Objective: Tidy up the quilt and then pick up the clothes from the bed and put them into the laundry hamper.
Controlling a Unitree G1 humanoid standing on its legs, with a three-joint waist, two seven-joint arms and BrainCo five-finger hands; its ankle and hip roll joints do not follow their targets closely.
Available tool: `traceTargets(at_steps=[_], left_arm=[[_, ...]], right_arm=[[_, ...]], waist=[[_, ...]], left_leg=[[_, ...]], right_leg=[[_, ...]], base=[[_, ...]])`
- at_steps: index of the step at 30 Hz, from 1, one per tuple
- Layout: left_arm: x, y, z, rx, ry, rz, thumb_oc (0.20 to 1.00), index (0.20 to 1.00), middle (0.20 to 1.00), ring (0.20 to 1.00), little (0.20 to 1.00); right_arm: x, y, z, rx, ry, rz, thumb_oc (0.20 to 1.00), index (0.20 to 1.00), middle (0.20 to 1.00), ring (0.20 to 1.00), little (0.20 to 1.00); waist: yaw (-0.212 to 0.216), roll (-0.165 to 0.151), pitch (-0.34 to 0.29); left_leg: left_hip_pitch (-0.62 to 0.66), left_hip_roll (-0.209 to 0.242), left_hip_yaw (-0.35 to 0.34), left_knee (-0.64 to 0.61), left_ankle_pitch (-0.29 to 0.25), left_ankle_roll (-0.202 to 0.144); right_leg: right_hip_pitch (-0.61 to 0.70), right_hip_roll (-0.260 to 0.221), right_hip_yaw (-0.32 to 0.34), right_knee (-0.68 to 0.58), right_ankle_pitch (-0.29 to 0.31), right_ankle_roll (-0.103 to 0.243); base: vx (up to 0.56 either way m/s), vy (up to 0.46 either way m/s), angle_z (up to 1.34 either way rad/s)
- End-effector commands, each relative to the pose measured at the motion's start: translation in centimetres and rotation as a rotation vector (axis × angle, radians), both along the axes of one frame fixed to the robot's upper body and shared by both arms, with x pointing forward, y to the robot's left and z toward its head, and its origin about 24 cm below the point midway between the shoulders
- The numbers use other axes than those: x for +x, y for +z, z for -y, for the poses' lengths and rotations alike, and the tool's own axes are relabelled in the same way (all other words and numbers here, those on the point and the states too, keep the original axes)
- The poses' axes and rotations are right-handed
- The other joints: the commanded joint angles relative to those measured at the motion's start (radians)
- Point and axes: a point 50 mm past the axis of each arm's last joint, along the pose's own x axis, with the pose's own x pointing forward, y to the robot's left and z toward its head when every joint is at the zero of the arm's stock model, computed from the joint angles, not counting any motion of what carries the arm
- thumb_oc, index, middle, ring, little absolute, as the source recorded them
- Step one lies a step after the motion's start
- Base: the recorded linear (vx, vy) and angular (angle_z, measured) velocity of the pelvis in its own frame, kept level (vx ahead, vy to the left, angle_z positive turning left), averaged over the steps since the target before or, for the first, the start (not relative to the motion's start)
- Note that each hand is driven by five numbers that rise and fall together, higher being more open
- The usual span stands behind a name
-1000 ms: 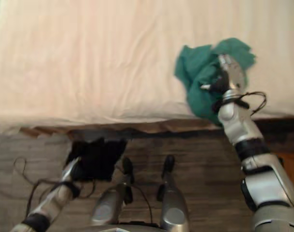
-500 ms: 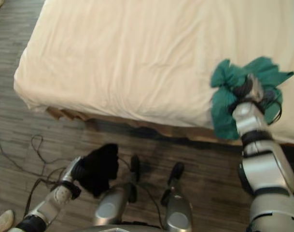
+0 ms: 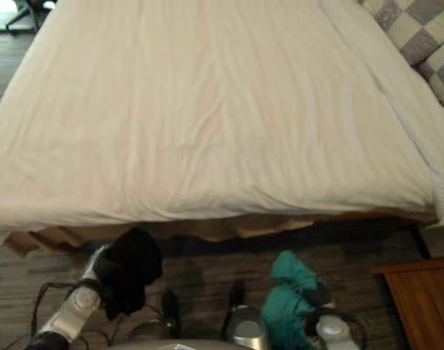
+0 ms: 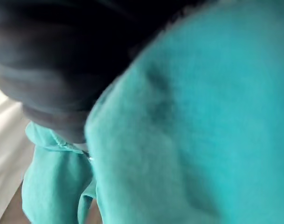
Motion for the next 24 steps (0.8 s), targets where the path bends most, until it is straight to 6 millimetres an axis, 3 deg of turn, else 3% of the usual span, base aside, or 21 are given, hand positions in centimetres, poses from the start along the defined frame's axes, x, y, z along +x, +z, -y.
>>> traceTargets(at_steps=[1,2,3,4,5,9,11,12,13,14,15,17,18,19,20,21,22,23,24], left_arm=[[-0.5,0.1,-1.4,-0.021,0.090,0.028,0.200,0.200,0.200,0.200,0.200],[-0.6,-1.1,-0.6,-0.067,0.114,-0.027,0.200,0.200,0.200,0.200,0.200],[-0.6,-1.1,-0.6,-0.067,0.114,-0.026,0.200,0.200,0.200,0.200,0.200],[-0.8,-1.9,-0.2,-0.089,0.137,-0.067,0.200,0.200,0.200,0.200,0.200],[-0.8,-1.9,-0.2,-0.089,0.137,-0.066,0.200,0.200,0.200,0.200,0.200],[-2.4,-3.8,0.1,-0.162,0.319,-0.134,0.200,0.200,0.200,0.200,0.200],[-1.6,-3.6,0.6,-0.199,0.350,-0.106,0.200,0.200,0.200,0.200,0.200],[-1.3,-3.5,0.7,-0.214,0.370,-0.093,0.200,0.200,0.200,0.200,0.200],[-0.8,-3.0,0.2,-0.231,0.401,-0.059,0.200,0.200,0.200,0.200,0.200],[-0.5,-2.7,0.1,-0.257,0.421,-0.033,0.200,0.200,0.200,0.200,0.200],[-0.5,-2.7,0.1,-0.257,0.421,-0.034,0.200,0.200,0.200,0.200,0.200],[-0.8,-2.7,-0.1,-0.276,0.431,-0.035,0.200,0.200,0.200,0.200,0.200],[-1.3,-3.0,0.0,-0.282,0.441,-0.052,0.200,0.200,0.200,0.200,0.200],[-1.3,-3.0,0.0,-0.282,0.441,-0.052,0.200,0.200,0.200,0.200,0.200],[-1.7,-3.2,0.0,-0.281,0.452,-0.065,0.200,0.200,0.200,0.200,0.200],[-1.8,-3.4,-0.2,-0.265,0.457,-0.085,0.200,0.200,0.200,0.200,0.200],[-1.8,-3.4,-0.2,-0.265,0.456,-0.085,0.200,0.200,0.200,0.200,0.200],[-1.6,-3.4,-0.1,-0.259,0.463,-0.084,0.200,0.200,0.200,0.200,0.200],[-1.2,-3.2,-0.1,-0.255,0.468,-0.066,0.200,0.200,0.200,0.200,0.200]], right_arm=[[5.1,1.5,-3.1,0.125,0.029,0.174,0.200,0.200,0.200,0.200,0.200],[5.6,1.2,-3.6,0.121,0.059,0.150,0.200,0.200,0.200,0.200,0.200],[5.7,1.2,-3.6,0.121,0.059,0.151,0.200,0.200,0.200,0.200,0.200],[6.4,1.1,-4.1,0.108,0.103,0.134,0.200,0.200,0.200,0.200,0.200],[6.5,1.2,-4.1,0.108,0.103,0.135,0.200,0.200,0.200,0.200,0.200],[9.5,2.2,-5.1,0.001,0.246,0.147,0.200,0.200,0.200,0.200,0.200],[10.2,2.9,-3.8,-0.050,0.236,0.172,0.200,0.200,0.200,0.200,0.200],[10.3,3.1,-3.1,-0.078,0.233,0.174,0.200,0.200,0.200,0.200,0.200],[9.8,3.0,-2.2,-0.086,0.203,0.167,0.200,0.200,0.200,0.200,0.200],[9.4,3.0,-1.4,-0.086,0.167,0.161,0.200,0.200,0.200,0.200,0.200],[9.4,3.0,-1.4,-0.086,0.167,0.160,0.200,0.200,0.200,0.200,0.200],[8.0,2.4,-0.2,-0.078,0.093,0.134,0.200,0.200,0.200,0.200,0.200],[6.6,1.8,0.4,-0.078,0.058,0.104,0.200,0.200,0.200,0.200,0.200],[6.6,1.8,0.4,-0.078,0.058,0.104,0.200,0.200,0.200,0.200,0.200],[5.7,1.5,1.2,-0.078,-0.001,0.091,0.200,0.200,0.200,0.200,0.200],[4.2,0.7,1.4,-0.051,-0.082,0.067,0.200,0.200,0.200,0.200,0.200],[4.2,0.7,1.4,-0.051,-0.083,0.067,0.200,0.200,0.200,0.200,0.200],[3.9,0.3,1.2,-0.038,-0.114,0.054,0.200,0.200,0.200,0.200,0.200],[4.3,0.3,1.1,-0.036,-0.123,0.056,0.200,0.200,0.200,0.200,0.200]], waist=[[0.024,-0.015,0.008],[0.028,0.000,0.003],[0.027,0.001,0.003],[0.056,-0.004,-0.003],[0.055,-0.004,-0.004],[0.121,0.012,-0.025],[0.149,0.022,-0.015],[0.156,0.025,-0.001],[0.156,0.020,0.011],[0.152,0.012,0.007],[0.150,0.013,0.009],[0.146,0.006,-0.001],[0.145,0.010,-0.012],[0.144,0.010,-0.013],[0.153,0.000,-0.015],[0.152,-0.001,-0.019],[0.148,-0.004,-0.018],[0.131,0.006,0.002],[0.113,0.010,0.020]], left_leg=[[0.026,0.039,-0.025,0.002,-0.061,-0.053],[0.003,0.023,-0.121,0.002,-0.044,-0.047],[0.000,0.024,-0.122,0.002,-0.042,-0.048],[-0.015,-0.016,-0.224,0.002,-0.036,-0.042],[-0.018,-0.016,-0.225,0.002,-0.034,-0.042],[-0.066,-0.026,-0.290,0.002,-0.006,-0.072],[-0.118,-0.028,-0.243,0.016,0.026,-0.088],[-0.136,-0.013,-0.154,0.050,0.028,-0.093],[-0.146,0.050,0.075,0.133,0.003,-0.083],[-0.128,0.078,0.158,0.181,-0.038,-0.087],[-0.130,0.080,0.155,0.191,-0.044,-0.087],[-0.123,0.106,0.203,0.250,-0.066,-0.085],[-0.109,0.094,0.194,0.218,-0.056,-0.083],[-0.109,0.094,0.193,0.218,-0.056,-0.083],[-0.113,0.075,0.172,0.200,-0.044,-0.082],[-0.082,0.035,0.135,0.136,-0.059,-0.049],[-0.079,0.026,0.132,0.130,-0.057,-0.046],[-0.040,-0.001,0.091,0.072,-0.067,-0.019],[-0.015,-0.022,0.065,0.031,-0.059,-0.005]], right_leg=[[-0.027,0.002,0.159,0.024,-0.053,0.100],[-0.003,0.089,0.302,-0.057,-0.136,0.064],[-0.004,0.090,0.301,-0.060,-0.133,0.063],[0.045,0.099,0.333,-0.136,-0.137,0.027],[0.043,0.098,0.332,-0.139,-0.135,0.027],[0.126,0.062,0.214,-0.280,-0.107,0.028],[0.152,0.038,0.129,-0.308,-0.115,0.035],[0.164,0.023,0.087,-0.308,-0.120,0.039],[0.180,-0.004,-0.030,-0.299,-0.119,0.034],[0.203,-0.015,-0.085,-0.289,-0.138,0.029],[0.207,-0.014,-0.087,-0.288,-0.140,0.029],[0.227,-0.022,-0.163,-0.265,-0.157,0.009],[0.229,-0.026,-0.200,-0.243,-0.164,0.007],[0.229,-0.026,-0.201,-0.243,-0.164,0.007],[0.227,-0.035,-0.230,-0.187,-0.173,0.007],[0.194,-0.093,-0.289,-0.040,-0.163,0.025],[0.193,-0.103,-0.291,-0.028,-0.168,0.030],[0.123,-0.140,-0.246,0.141,-0.101,0.055],[0.046,-0.123,-0.136,0.220,-0.109,0.065]], base=[[0.04,-0.056,0.51],[0.04,-0.053,0.86],[0.08,-0.165,1.57],[0.04,-0.112,1.90],[0.07,-0.194,2.05],[-0.02,-0.168,1.63],[-0.15,-0.050,1.08],[-0.26,-0.009,1.72],[-0.22,-0.021,2.04],[-0.14,-0.030,1.96],[-0.06,-0.014,1.63],[-0.08,0.017,2.23],[-0.02,0.043,2.33],[0.04,0.119,1.90],[0.10,0.176,1.48],[0.11,0.189,1.39],[0.14,0.257,1.52],[0.08,0.261,1.67],[0.03,0.288,1.48]])
